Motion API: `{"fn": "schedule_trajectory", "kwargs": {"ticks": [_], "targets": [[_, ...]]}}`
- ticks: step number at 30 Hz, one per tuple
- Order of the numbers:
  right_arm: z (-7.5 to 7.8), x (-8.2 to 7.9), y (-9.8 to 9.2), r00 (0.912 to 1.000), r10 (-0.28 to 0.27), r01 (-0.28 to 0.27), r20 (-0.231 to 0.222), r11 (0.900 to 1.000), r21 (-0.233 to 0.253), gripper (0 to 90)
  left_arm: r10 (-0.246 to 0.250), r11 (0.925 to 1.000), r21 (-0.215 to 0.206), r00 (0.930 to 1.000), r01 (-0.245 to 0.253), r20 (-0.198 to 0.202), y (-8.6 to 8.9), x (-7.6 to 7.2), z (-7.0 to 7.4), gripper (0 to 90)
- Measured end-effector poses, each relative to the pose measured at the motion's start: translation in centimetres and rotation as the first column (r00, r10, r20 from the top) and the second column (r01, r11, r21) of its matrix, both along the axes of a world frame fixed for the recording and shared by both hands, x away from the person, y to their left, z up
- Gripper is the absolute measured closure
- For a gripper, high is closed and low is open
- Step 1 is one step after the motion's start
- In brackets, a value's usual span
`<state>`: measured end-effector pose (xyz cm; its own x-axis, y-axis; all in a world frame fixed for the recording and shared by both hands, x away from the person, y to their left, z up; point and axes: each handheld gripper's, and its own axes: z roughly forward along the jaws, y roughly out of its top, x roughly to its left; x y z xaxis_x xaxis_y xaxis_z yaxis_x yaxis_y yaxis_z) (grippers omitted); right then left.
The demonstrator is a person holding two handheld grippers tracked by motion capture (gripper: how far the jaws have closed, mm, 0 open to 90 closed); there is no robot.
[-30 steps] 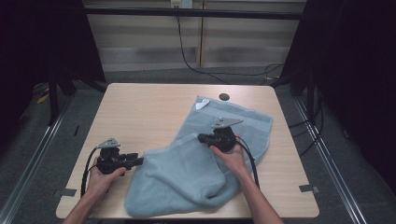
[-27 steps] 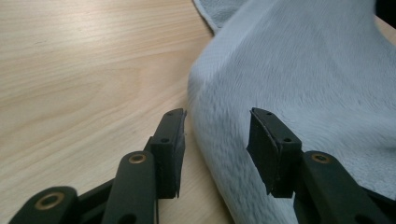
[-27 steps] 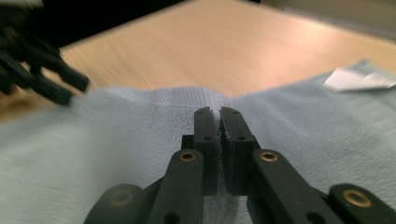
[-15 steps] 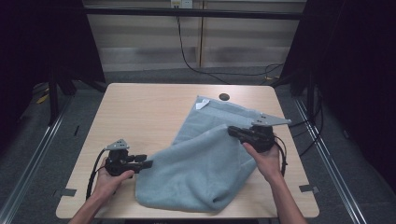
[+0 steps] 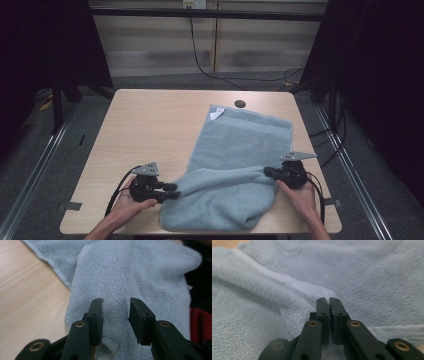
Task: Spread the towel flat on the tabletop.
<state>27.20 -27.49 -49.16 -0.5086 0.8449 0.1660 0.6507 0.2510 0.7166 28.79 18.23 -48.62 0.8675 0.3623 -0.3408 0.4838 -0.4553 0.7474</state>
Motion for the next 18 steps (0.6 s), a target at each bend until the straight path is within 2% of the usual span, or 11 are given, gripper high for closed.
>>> {"fn": "schedule_trajectory", "kwargs": {"ticks": [3, 4, 6, 7, 9, 12, 13, 14, 15, 17, 18], "targets": [[-0.6, 0.2, 0.5, 0.9997, 0.008, -0.008, -0.022, 1.0, -0.014, 87.1, 0.082, 0.9958, -0.041, 0.9966, -0.082, 0.007, 0.6, 1.7, 0.6, 62.1], [-0.6, 0.3, 0.6, 0.9997, 0.01, -0.011, -0.02, 1.0, -0.015, 87.0, 0.123, 0.9916, -0.041, 0.9924, -0.123, 0.002, 0.7, 2.5, 0.6, 62.2], [-0.7, 0.4, 0.5, 0.9997, 0.013, -0.013, -0.021, 1.0, -0.007, 87.0, 0.145, 0.9892, -0.019, 0.9893, -0.146, -0.01, 0.7, 3.2, 0.3, 62.6], [-0.9, 0.5, 0.5, 0.9997, 0.012, -0.012, -0.023, 1.0, 0.005, 87.1, 0.161, 0.9866, 0.031, 0.987, -0.16, -0.011, 0.2, 4.3, -0.4, 62.6], [-0.9, 0.5, 0.5, 0.9996, 0.015, -0.014, -0.025, 1.0, 0.009, 87.1, 0.142, 0.9892, 0.041, 0.9894, -0.141, -0.03, -0.5, 4.6, -1.0, 61.0], [-1.0, 0.6, 0.5, 0.9996, 0.015, -0.015, -0.024, 1.0, 0.012, 87.2, 0.108, 0.9922, 0.067, 0.9937, -0.105, -0.03, -1.3, 4.1, -1.3, 54.5], [-1.0, 0.5, 0.6, 0.9996, 0.014, -0.014, -0.023, 1.0, 0.011, 87.2, 0.07, 0.9929, 0.097, 0.9974, -0.069, -0.015, -2.0, 3.3, -1.4, 53.9], [-1.0, 0.5, 0.6, 0.9996, 0.014, -0.014, -0.023, 1.0, 0.011, 87.2, 0.07, 0.9929, 0.097, 0.9974, -0.069, -0.015, -2.0, 3.3, -1.4, 53.8], [-1.0, 0.5, 0.7, 0.9998, 0.013, -0.013, -0.018, 1.0, 0.006, 87.2, 0.041, 0.9934, 0.107, 0.9992, -0.041, -0.002, -2.5, 2.8, -1.5, 54.5], [-1.0, 0.5, 0.7, 0.9998, 0.01, -0.01, -0.018, 1.0, 0.004, 87.2, 0.033, 0.9926, 0.116, 0.9993, -0.034, 0.016, -2.8, 2.4, -1.5, 58.4], [-1.0, 0.4, 0.9, 0.9998, 0.015, -0.015, -0.01, 1.0, -0.002, 87.2, 0.002, 0.9917, 0.128, 0.9996, -0.006, 0.028, -2.8, 2.1, -1.4, 69.3]]}}
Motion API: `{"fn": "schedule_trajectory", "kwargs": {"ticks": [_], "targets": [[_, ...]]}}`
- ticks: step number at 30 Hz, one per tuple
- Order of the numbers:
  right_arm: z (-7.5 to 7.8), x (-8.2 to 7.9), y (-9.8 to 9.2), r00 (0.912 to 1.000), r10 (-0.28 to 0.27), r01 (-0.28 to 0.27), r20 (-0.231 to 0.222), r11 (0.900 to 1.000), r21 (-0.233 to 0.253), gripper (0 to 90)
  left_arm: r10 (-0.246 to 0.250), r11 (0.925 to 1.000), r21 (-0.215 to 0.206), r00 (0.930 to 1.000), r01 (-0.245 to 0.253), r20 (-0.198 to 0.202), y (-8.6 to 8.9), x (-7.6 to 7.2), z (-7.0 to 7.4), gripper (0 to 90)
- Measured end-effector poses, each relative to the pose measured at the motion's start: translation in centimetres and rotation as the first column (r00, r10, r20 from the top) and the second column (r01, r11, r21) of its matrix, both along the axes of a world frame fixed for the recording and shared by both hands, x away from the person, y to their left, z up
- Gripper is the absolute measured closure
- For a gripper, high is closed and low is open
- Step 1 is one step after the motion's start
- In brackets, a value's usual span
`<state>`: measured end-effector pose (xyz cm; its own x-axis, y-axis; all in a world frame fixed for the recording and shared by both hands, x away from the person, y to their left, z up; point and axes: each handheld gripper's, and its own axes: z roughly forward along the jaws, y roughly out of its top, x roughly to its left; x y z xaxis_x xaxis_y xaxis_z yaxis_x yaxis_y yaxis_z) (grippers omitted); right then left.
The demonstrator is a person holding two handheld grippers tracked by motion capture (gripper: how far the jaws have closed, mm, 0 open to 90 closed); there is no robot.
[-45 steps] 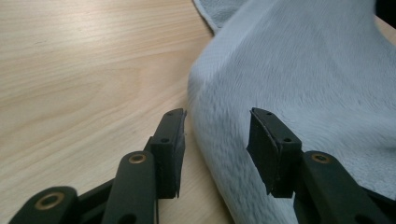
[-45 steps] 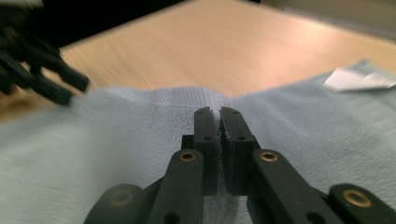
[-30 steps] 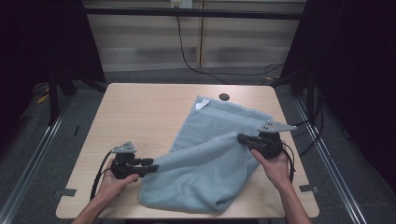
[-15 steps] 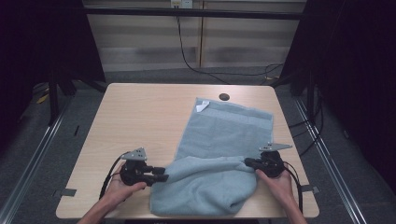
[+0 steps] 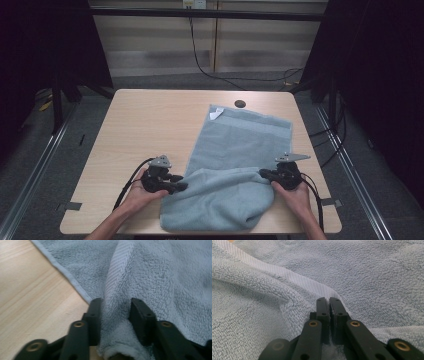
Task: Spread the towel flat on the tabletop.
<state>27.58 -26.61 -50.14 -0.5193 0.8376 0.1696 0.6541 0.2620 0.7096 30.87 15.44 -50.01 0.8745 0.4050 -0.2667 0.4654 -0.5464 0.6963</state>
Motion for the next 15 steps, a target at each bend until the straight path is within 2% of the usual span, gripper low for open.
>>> {"fn": "schedule_trajectory", "kwargs": {"ticks": [2, 3, 4, 6, 7, 8, 9, 10, 11, 12, 13, 14, 15], "targets": [[0.0, 0.0, 0.0, 1.0, 0.005, -0.005, 0.0, 1.0, 0.0, 87.2, -0.005, 1.0, -0.007, 1.0, 0.005, 0.002, 0.2, -0.1, 0.1, 78.5], [0.1, -0.1, 0.2, 1.0, 0.008, -0.008, -0.005, 1.0, 0.006, 87.2, 0.009, 0.9989, -0.046, 0.9999, -0.009, -0.012, 0.8, -0.2, 0.4, 81.3], [0.1, -0.1, 0.2, 1.0, 0.008, -0.008, -0.005, 1.0, 0.006, 87.2, 0.009, 0.9989, -0.046, 0.9999, -0.009, -0.012, 0.8, -0.2, 0.4, 82.5], [0.7, -0.2, 0.2, 0.9998, 0.016, -0.016, 0.008, 0.999, 0.031, 87.2, 0.031, 0.9958, -0.086, 0.9995, -0.031, 0.0, 1.7, -0.3, 1.1, 83.4], [1.1, -0.3, 0.3, 0.9996, 0.021, -0.022, 0.017, 0.999, 0.044, 87.3, 0.055, 0.9869, -0.152, 0.9984, -0.054, 0.008, 2.7, -0.4, 2.2, 83.8], [1.6, -0.4, 0.4, 0.9992, 0.026, -0.027, 0.031, 0.998, 0.057, 87.3, 0.067, 0.9799, -0.189, 0.9976, -0.064, 0.013, 3.2, -0.5, 2.8, 84.1], [2.1, -0.6, 0.5, 0.9984, 0.028, -0.031, 0.049, 0.997, 0.071, 87.3, 0.067, 0.9799, -0.189, 0.9976, -0.064, 0.013, 3.2, -0.5, 2.8, 84.3], [2.1, -0.6, 0.5, 0.9984, 0.028, -0.031, 0.049, 0.997, 0.071, 87.3, 0.077, 0.9759, -0.207, 0.9966, -0.07, 0.028, 3.6, -0.6, 3.4, 84.3], [3.5, -1.1, 0.7, 0.9948, 0.042, -0.051, 0.093, 0.994, 0.097, 87.3, 0.084, 0.9713, -0.227, 0.9956, -0.073, 0.041, 4.0, -0.7, 4.1, 84.5], [3.5, -1.1, 0.7, 0.9948, 0.042, -0.051, 0.093, 0.994, 0.097, 87.3, 0.09, 0.9657, -0.249, 0.9947, -0.075, 0.05, 4.3, -0.9, 4.7, 84.5], [4.4, -1.4, 0.7, 0.993, 0.041, -0.054, 0.111, 0.992, 0.115, 87.3, 0.084, 0.9587, -0.277, 0.9948, -0.065, 0.058, 4.6, -1.1, 5.3, 84.4], [6.1, -2.2, 0.7, 0.9866, 0.045, -0.07, 0.157, 0.985, 0.159, 87.3, 0.08, 0.9532, -0.297, 0.9948, -0.058, 0.063, 4.7, -1.5, 5.9, 84.4], [7.0, -2.8, 0.7, 0.9822, 0.048, -0.079, 0.182, 0.982, 0.169, 87.3, 0.062, 0.9495, -0.312, 0.9938, -0.031, 0.092, 4.9, -2.3, 6.8, 84.4]]}}
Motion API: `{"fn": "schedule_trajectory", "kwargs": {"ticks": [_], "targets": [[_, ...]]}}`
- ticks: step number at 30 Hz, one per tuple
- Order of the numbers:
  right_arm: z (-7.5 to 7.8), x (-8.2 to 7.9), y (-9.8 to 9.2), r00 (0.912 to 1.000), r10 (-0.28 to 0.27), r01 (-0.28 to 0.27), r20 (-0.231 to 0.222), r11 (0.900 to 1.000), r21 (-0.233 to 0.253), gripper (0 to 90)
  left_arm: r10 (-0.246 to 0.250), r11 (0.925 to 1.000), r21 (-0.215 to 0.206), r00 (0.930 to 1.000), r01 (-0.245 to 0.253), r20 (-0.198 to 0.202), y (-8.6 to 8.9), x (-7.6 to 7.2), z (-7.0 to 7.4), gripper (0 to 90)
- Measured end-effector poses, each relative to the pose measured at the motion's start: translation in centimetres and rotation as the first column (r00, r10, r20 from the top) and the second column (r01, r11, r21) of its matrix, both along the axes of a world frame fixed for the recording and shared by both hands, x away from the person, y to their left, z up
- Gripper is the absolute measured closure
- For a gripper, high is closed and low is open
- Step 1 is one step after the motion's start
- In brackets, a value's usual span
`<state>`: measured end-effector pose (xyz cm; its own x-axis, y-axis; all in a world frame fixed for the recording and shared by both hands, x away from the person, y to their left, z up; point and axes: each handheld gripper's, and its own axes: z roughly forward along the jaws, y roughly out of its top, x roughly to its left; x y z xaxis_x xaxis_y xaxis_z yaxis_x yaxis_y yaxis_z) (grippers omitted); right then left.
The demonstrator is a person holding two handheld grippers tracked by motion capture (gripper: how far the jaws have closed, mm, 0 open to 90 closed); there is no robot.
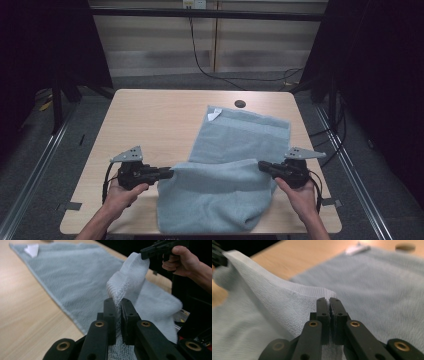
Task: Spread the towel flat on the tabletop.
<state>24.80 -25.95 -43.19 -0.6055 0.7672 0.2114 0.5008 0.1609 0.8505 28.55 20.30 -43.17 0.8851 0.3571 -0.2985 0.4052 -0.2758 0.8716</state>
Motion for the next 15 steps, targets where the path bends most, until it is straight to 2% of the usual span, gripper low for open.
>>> {"fn": "schedule_trajectory", "kwargs": {"ticks": [1, 2, 3, 5, 6, 7, 8, 9, 11, 12, 13, 15], "targets": [[0.7, -0.6, -0.1, 0.9997, 0.011, -0.011, 0.023, 1.0, 0.011, 87.2, -0.007, 1.0, -0.002, 0.9999, 0.007, 0.008, 0.0, -0.5, 0.3, 84.4], [0.7, -0.6, -0.1, 0.9997, 0.011, -0.011, 0.023, 1.0, 0.011, 87.2, -0.007, 1.0, -0.002, 0.9999, 0.007, 0.008, 0.0, -0.5, 0.3, 84.4], [1.6, -1.9, -0.1, 0.9987, 0.033, -0.034, 0.038, 0.999, 0.034, 87.1, -0.04, 0.9992, 0.005, 0.9989, 0.04, 0.025, 0.0, -1.7, 0.3, 84.3], [1.8, -3.4, 0.0, 0.9975, 0.058, -0.059, 0.04, 0.998, 0.028, 86.9, -0.062, 0.9975, 0.034, 0.998, 0.062, 0.008, -0.1, -2.7, -0.3, 84.0], [1.6, -4.1, 0.0, 0.9969, 0.069, -0.07, 0.036, 0.997, 0.025, 86.8, -0.062, 0.9975, 0.034, 0.998, 0.062, 0.008, -0.1, -2.7, -0.3, 83.7], [1.2, -4.8, 0.1, 0.997, 0.072, -0.072, 0.028, 0.997, 0.016, 86.8, -0.08, 0.9942, 0.071, 0.9967, 0.081, -0.019, -0.3, -3.6, -1.5, 83.6], [0.6, -5.5, 0.2, 0.997, 0.076, -0.076, 0.016, 0.997, 0.012, 86.7, -0.08, 0.9942, 0.071, 0.9967, 0.081, -0.019, -0.3, -3.6, -1.5, 83.5], [-0.1, -6.1, 0.2, 0.9964, 0.084, -0.084, 0.001, 0.996, 0.016, 86.6, -0.095, 0.9885, 0.113, 0.994, 0.101, -0.054, -0.3, -4.2, -2.9, 83.4], [-1.4, -7.2, 0.2, 0.9945, 0.097, -0.097, -0.038, 0.995, -0.005, 86.5, -0.114, 0.9805, 0.15, 0.9893, 0.127, -0.09, -0.2, -4.8, -4.1, 82.9], [-1.4, -7.2, 0.2, 0.9945, 0.097, -0.097, -0.038, 0.995, -0.005, 86.5, -0.114, 0.9805, 0.15, 0.9893, 0.127, -0.09, -0.2, -4.8, -4.1, 82.5], [-2.4, -8.2, 0.1, 0.992, 0.101, -0.103, -0.076, 0.994, -0.022, 86.0, -0.135, 0.9727, 0.173, 0.9838, 0.154, -0.118, 0.0, -5.4, -4.9, 82.0], [-3.0, -9.1, -0.2, 0.9895, 0.102, -0.105, -0.103, 0.994, -0.029, 84.3, -0.152, 0.9699, 0.169, 0.9779, 0.176, -0.143, 0.3, -5.9, -5.2, 79.9]]}}
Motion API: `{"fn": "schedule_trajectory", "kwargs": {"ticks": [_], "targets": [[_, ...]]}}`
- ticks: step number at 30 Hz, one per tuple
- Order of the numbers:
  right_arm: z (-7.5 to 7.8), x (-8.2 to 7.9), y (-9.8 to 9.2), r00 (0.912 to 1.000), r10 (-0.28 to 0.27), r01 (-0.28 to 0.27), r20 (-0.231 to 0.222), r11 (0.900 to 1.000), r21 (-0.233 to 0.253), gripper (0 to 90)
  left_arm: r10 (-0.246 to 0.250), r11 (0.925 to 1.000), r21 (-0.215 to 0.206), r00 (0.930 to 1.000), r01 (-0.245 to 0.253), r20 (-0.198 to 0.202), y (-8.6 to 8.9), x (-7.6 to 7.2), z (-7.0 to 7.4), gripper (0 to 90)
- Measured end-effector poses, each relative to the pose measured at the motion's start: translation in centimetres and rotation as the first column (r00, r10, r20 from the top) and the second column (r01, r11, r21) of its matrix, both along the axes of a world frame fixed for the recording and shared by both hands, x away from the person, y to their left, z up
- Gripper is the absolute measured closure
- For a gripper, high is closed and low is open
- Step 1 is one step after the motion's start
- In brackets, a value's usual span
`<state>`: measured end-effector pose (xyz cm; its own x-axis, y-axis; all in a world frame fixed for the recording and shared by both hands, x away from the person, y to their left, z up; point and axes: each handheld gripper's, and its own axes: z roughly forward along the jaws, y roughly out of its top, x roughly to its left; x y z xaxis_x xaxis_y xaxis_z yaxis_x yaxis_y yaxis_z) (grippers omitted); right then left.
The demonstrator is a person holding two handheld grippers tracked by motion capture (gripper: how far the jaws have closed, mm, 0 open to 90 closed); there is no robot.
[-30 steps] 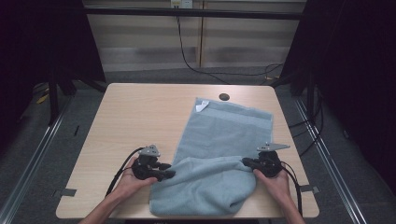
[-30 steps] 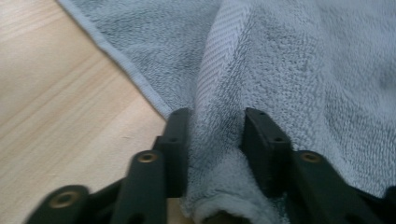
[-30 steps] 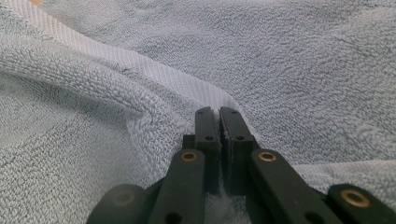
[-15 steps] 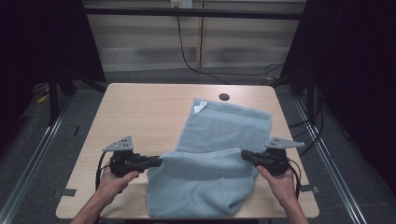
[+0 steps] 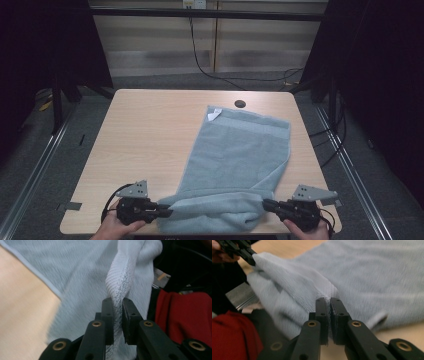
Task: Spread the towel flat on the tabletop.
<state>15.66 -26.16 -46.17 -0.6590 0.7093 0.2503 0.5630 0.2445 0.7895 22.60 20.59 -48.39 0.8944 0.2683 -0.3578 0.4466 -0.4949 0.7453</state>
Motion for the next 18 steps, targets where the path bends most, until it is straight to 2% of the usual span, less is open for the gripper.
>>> {"fn": "schedule_trajectory", "kwargs": {"ticks": [1, 3, 4, 5, 6, 7, 9, 10, 13, 14, 15, 17, 18], "targets": [[0.0, 0.0, 0.0, 1.0, 0.0, 0.0, 0.0, 1.0, 0.0, 84.3, 0.0, 1.0, 0.0, 1.0, 0.0, 0.0, 0.0, 0.0, 0.0, 78.6], [-0.1, -1.1, -0.6, 0.9999, 0.013, -0.013, -0.01, 1.0, 0.013, 77.8, -0.004, 0.9999, -0.011, 1.0, 0.004, -0.002, 0.3, -0.4, 0.2, 75.9], [0.1, -1.4, -0.7, 0.9999, 0.015, -0.015, -0.003, 1.0, 0.007, 73.5, -0.007, 0.9987, -0.051, 1.0, 0.007, -0.005, 0.4, -0.3, 0.5, 74.2], [0.1, -1.4, -0.7, 0.9999, 0.015, -0.015, -0.003, 1.0, 0.007, 73.5, -0.007, 0.9987, -0.051, 1.0, 0.007, -0.005, 0.4, -0.3, 0.5, 72.3], [0.5, -1.6, -0.8, 0.9998, 0.018, -0.018, 0.008, 1.0, 0.011, 66.8, -0.008, 0.9969, -0.078, 1.0, 0.008, 0.0, 0.3, 0.1, 1.1, 71.0], [0.7, -1.6, -0.9, 0.9998, 0.014, -0.014, 0.014, 1.0, 0.019, 62.7, -0.013, 0.9963, -0.085, 0.9997, 0.015, 0.019, 0.3, 0.3, 1.4, 71.0], [1.0, -1.5, -1.0, 0.9997, 0.011, -0.012, 0.021, 1.0, 0.024, 59.9, -0.006, 0.9956, -0.093, 0.9997, 0.008, 0.025, 0.2, 0.6, 1.8, 69.8], [1.6, -1.0, -1.3, 0.9993, 0.003, -0.004, 0.038, 0.999, 0.035, 58.4, 0.003, 0.9943, -0.107, 0.9994, 0.001, 0.034, 0.0, 1.4, 2.3, 69.7], [2.4, 0.3, -1.4, 0.9978, -0.006, 0.002, 0.066, 0.998, 0.059, 57.8, 0.019, 0.9945, -0.104, 0.9989, -0.015, 0.042, -0.8, 3.3, 2.8, 68.4], [2.6, 1.0, -1.4, 0.9976, -0.006, 0.002, 0.069, 0.998, 0.062, 58.4, 0.019, 0.9945, -0.104, 0.9989, -0.015, 0.042, -0.8, 3.3, 2.8, 68.0], [2.6, 1.8, -1.3, 0.9975, -0.005, 0.0, 0.071, 0.998, 0.06, 60.2, 0.029, 0.9965, -0.079, 0.9988, -0.026, 0.039, -1.8, 4.8, 2.7, 67.5], [2.2, 3.9, -1.0, 0.9985, -0.007, 0.004, 0.055, 0.999, 0.054, 64.1, 0.061, 0.9972, -0.046, 0.997, -0.059, 0.047, -2.9, 6.5, 2.3, 66.9], [1.8, 5.1, -0.8, 0.9986, -0.004, 0.002, 0.052, 0.999, 0.038, 65.7, 0.061, 0.9972, -0.046, 0.997, -0.059, 0.047, -2.9, 6.5, 2.3, 66.9]]}}
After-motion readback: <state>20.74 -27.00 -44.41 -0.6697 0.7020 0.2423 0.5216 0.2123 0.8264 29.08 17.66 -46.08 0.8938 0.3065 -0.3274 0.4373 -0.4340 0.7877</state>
